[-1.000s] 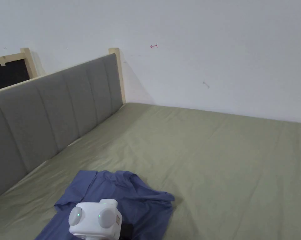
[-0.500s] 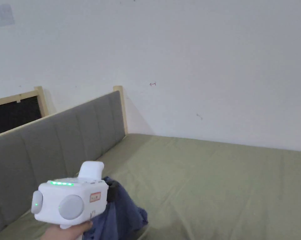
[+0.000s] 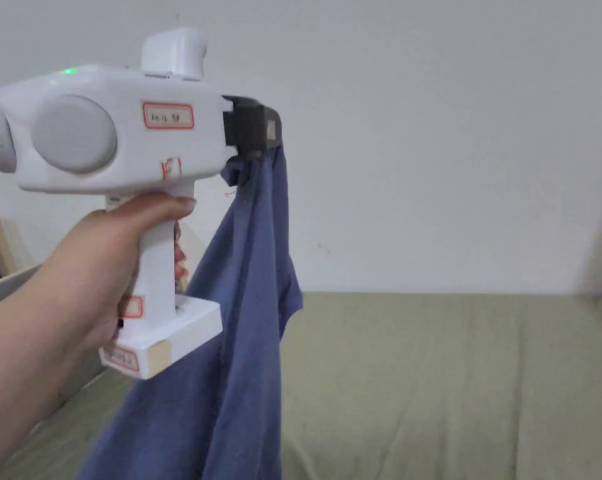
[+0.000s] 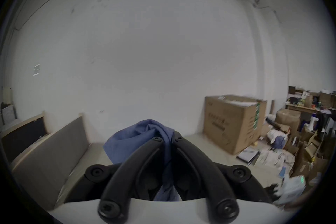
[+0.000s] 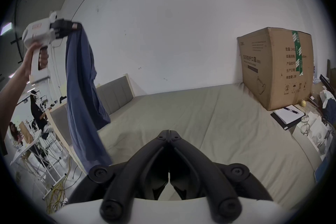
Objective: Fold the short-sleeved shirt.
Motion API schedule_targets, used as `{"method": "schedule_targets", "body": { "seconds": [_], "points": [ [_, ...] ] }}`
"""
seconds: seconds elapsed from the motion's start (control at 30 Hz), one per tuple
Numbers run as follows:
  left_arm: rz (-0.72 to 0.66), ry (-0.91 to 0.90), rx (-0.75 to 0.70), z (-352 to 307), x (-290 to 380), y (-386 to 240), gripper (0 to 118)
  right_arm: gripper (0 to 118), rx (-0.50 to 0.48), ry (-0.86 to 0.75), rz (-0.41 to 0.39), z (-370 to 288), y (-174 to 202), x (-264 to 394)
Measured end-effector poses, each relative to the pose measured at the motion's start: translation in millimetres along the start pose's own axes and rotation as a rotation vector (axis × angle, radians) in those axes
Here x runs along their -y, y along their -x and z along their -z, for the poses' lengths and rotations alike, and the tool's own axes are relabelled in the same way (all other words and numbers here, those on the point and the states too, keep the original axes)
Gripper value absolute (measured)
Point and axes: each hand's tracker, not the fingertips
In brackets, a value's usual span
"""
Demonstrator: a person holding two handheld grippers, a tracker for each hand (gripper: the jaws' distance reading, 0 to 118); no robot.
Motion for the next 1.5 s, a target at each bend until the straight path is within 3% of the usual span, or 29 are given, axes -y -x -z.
{"method": "schedule_targets", "body": {
  "seconds": [0.13,0.27,0.3,0.43,0.57,0.67,0.73,0.8,0.83,0.87,1.07,1.17,1.2,1.23,1.27,1.3,1.33,1.43,1.5],
  "points": [
    [0.004,-0.010,0.128,30.8,-24.9,-39.7,3,0,0.032,-0.021,0.007,-11.1,-13.6,-1.1],
    [0.002,0.169,0.217,83.5,-8.7,-79.0,3,0,0.075,-0.031,0.021,-22.9,-29.7,0.1],
    [0.034,0.222,0.180,101.3,9.0,-91.4,3,0,0.084,-0.031,0.028,-25.0,-34.7,1.4],
    [0.040,0.471,0.154,177.3,126.7,-120.9,3,0,0.131,-0.020,0.060,-31.0,-55.2,9.9],
    [-0.216,0.879,0.199,249.2,288.9,-135.1,4,0,0.180,0.021,0.085,-33.5,-78.8,25.9],
    [-0.288,1.087,0.109,272.6,395.6,-142.3,6,0,0.221,0.068,0.116,-34.5,-95.0,40.7],
    [-0.327,1.183,0.093,270.3,442.4,-145.0,33,0,0.239,0.097,0.135,-34.5,-103.3,50.4],
    [-0.387,1.156,0.101,264.5,458.9,-145.3,85,0,0.252,0.127,0.143,-32.7,-109.3,58.3],
    [-0.420,1.130,0.137,263.5,458.6,-144.8,100,0,0.259,0.141,0.146,-31.2,-111.4,61.8],
    [-0.441,1.103,0.162,256.7,450.8,-146.6,105,0,0.262,0.151,0.149,-29.3,-113.2,64.2],
    [-0.293,0.898,0.123,227.3,360.3,-117.0,106,0,0.257,0.145,0.164,-22.5,-108.7,54.2],
    [-0.217,0.731,0.104,170.2,309.8,-97.6,105,0,0.237,0.091,0.139,-27.2,-96.9,40.3],
    [-0.186,0.650,0.089,142.2,296.5,-91.8,100,0,0.231,0.068,0.125,-30.1,-91.6,36.0],
    [-0.161,0.561,0.064,114.4,287.9,-88.0,88,0,0.220,0.046,0.112,-33.0,-86.0,32.9],
    [-0.127,0.467,0.024,84.1,283.7,-87.6,65,0,0.211,0.024,0.095,-36.0,-80.7,30.6],
    [-0.082,0.389,-0.035,54.1,281.8,-87.7,28,0,0.207,-0.014,0.072,-39.9,-74.8,29.9],
    [-0.049,0.347,-0.080,32.0,283.6,-87.9,6,0,0.202,-0.050,0.054,-43.7,-70.2,30.5],
    [-0.001,0.161,-0.235,-41.6,300.1,-92.0,0,0,0.230,-0.186,-0.021,-58.1,-50.1,35.5],
    [0.053,0.104,-0.374,-76.3,310.7,-102.0,0,0,0.247,-0.229,-0.028,-64.7,-38.3,36.6]
  ]
}}
